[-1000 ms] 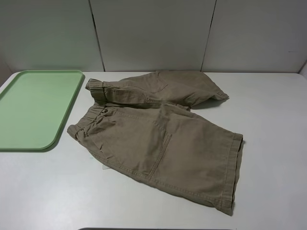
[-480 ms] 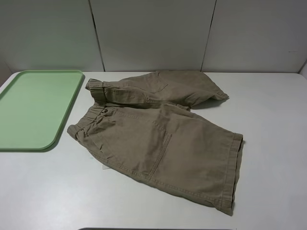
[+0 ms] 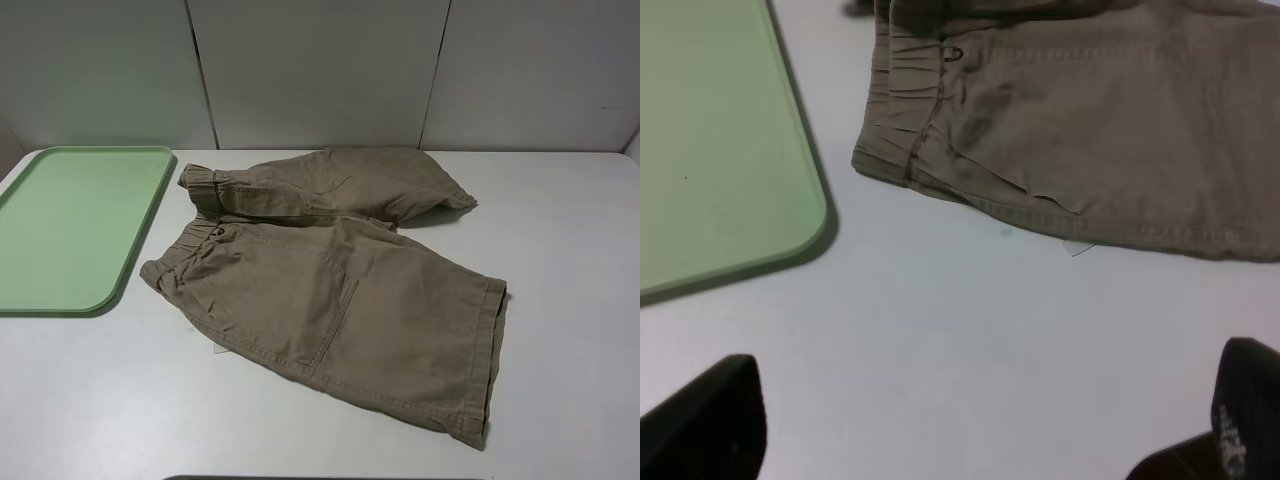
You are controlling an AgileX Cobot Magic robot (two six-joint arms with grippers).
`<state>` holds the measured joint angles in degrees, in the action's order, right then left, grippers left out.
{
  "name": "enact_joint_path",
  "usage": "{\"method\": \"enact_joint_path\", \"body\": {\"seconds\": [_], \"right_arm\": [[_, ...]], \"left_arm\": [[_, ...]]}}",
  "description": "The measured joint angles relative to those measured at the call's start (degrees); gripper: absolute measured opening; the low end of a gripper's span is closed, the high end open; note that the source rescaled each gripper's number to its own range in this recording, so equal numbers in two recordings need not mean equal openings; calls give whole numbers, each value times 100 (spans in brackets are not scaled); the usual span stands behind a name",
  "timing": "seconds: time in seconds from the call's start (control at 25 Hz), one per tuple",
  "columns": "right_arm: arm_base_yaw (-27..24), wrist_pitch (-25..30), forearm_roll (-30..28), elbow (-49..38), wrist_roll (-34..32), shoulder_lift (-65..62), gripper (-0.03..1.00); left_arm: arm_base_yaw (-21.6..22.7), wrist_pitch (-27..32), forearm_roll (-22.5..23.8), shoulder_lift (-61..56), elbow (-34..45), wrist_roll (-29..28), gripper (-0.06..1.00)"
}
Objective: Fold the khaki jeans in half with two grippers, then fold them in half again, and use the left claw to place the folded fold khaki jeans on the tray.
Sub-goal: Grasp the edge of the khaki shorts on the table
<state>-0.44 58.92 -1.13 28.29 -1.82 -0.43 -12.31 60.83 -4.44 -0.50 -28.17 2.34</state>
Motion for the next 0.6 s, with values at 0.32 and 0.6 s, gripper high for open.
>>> {"method": "enact_joint_path", "body": {"seconds": [0.32,0.6], "right_arm": [[0,0,0,0,0,0,100],[284,-6,199,0,-81,0,100]], "left_arm": [[0,0,0,0,0,0,93],[0,-6,-188,0,-48,80,93]]}}
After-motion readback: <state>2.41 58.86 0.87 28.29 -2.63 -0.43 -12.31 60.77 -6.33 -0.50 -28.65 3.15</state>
